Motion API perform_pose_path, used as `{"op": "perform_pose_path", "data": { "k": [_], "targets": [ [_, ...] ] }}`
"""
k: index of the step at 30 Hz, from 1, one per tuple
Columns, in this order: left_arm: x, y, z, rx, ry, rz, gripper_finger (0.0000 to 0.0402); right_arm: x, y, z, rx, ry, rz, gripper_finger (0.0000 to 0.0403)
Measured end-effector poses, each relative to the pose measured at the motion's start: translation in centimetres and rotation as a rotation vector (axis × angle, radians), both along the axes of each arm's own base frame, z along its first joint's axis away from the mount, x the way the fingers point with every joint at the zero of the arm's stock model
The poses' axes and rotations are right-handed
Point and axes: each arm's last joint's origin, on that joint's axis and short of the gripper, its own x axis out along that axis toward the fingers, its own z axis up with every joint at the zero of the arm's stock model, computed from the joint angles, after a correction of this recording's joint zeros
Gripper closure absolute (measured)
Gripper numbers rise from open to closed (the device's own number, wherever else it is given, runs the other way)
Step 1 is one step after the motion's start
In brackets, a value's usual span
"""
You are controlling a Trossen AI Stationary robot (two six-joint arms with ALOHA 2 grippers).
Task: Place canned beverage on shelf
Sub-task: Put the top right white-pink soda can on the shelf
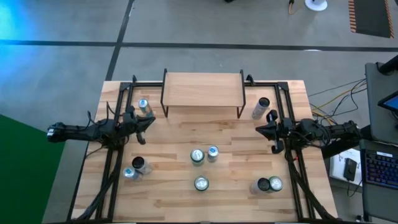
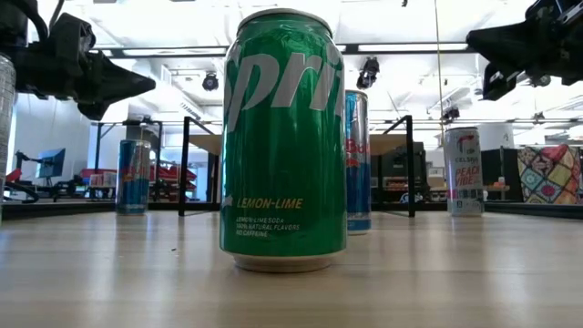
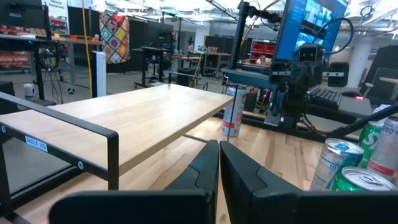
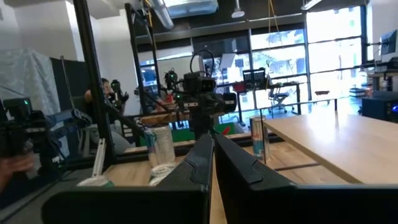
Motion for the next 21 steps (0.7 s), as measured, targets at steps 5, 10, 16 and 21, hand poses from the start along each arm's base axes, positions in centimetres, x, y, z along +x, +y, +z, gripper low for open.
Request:
{"op": "perform_pose_path", "data": {
  "k": [5,10,16,21],
  "targets": [
    [0.1,0.0,-0.2,0.005,0.021,0.0,0.0402,0.1,-0.4,-0.3,0.014,0.036,-0.134,0.0394],
    [0.3,-0.1,-1.2,-0.079,0.084,-0.028,0.0402,0.2,-0.7,-0.9,0.006,0.101,-0.256,0.0394],
    [0.1,-0.2,0.4,-0.155,0.044,-0.087,0.0402,0.5,-0.9,-1.5,0.009,0.174,-0.326,0.0394],
    [-0.3,-0.2,2.6,-0.153,0.056,-0.084,0.0401,0.6,-1.0,-1.7,-0.044,0.21,-0.369,0.0394]
  ]
}}
